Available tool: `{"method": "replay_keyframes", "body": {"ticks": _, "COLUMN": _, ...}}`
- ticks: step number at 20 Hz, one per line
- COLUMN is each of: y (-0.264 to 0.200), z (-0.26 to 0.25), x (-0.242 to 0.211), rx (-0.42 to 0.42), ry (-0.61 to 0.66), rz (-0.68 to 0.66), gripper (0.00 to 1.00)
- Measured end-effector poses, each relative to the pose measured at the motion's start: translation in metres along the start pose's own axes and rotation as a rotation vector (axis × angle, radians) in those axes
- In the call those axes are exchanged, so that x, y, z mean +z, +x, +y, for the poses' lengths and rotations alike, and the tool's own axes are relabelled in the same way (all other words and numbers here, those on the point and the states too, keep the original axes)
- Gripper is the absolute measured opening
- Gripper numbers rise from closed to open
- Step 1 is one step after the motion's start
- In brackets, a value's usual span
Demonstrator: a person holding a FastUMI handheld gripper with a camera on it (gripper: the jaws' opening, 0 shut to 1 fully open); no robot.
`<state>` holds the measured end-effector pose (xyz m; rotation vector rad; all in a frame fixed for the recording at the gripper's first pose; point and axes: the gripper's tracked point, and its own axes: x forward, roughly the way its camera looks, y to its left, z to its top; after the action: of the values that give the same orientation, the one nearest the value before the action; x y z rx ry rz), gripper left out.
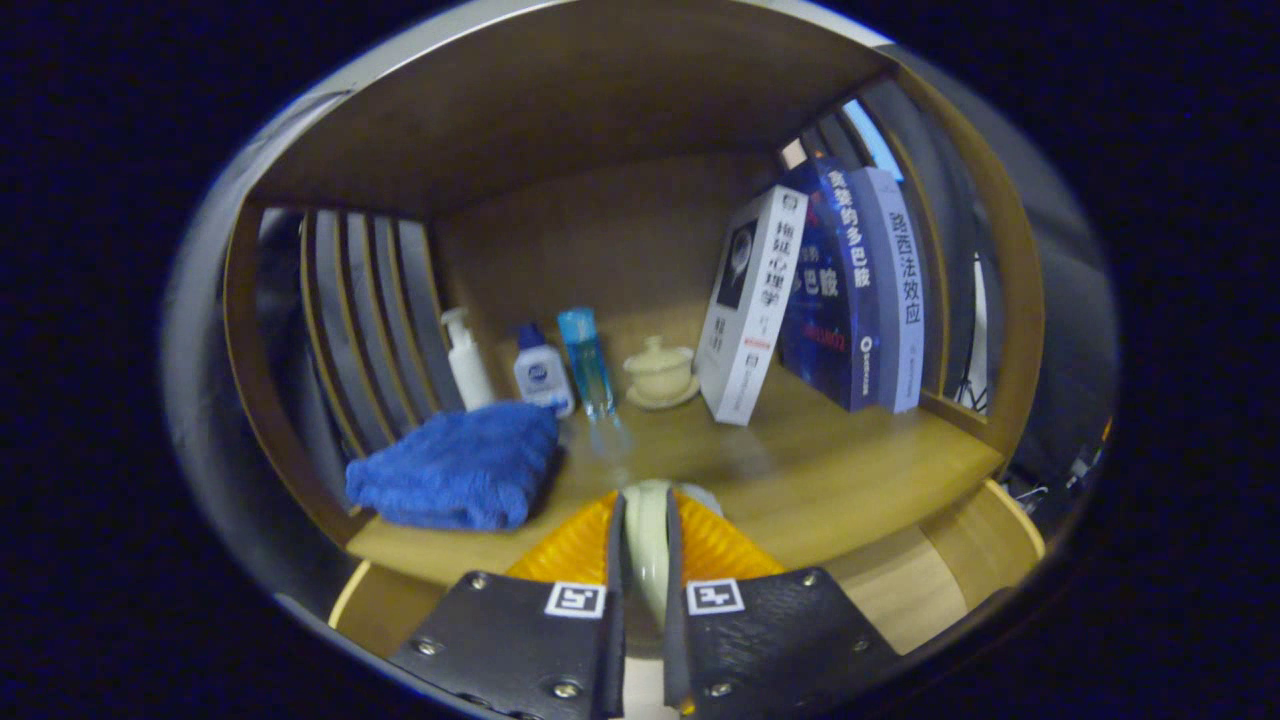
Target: Pull open the drawer, take out the items inside it, and place them on the countertop above the cabinet.
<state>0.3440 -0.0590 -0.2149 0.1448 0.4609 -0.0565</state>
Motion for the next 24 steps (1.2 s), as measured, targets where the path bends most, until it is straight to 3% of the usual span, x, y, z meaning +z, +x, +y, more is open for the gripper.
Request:
{"method": "replay_keyframes", "body": {"ticks": 4, "y": 0.019, "z": -0.002, "x": 0.011, "rx": -0.005, "ry": -0.010, "rz": -0.077, "gripper": 0.16}}
{"method": "replay_keyframes", "body": {"ticks": 15, "y": 0.072, "z": -0.005, "x": 0.024, "rx": -0.089, "ry": -0.062, "rz": -0.095, "gripper": 0.16}}
{"method": "replay_keyframes", "body": {"ticks": 18, "y": 0.064, "z": -0.018, "x": 0.023, "rx": -0.165, "ry": -0.131, "rz": -0.069, "gripper": 0.16}}
{"method": "replay_keyframes", "body": {"ticks": 22, "y": 0.037, "z": -0.017, "x": -0.017, "rx": -0.125, "ry": -0.304, "rz": -0.011, "gripper": 0.70}}
{"method": "replay_keyframes", "body": {"ticks": 24, "y": 0.014, "z": -0.010, "x": -0.007, "rx": -0.120, "ry": -0.310, "rz": -0.043, "gripper": 0.97}}
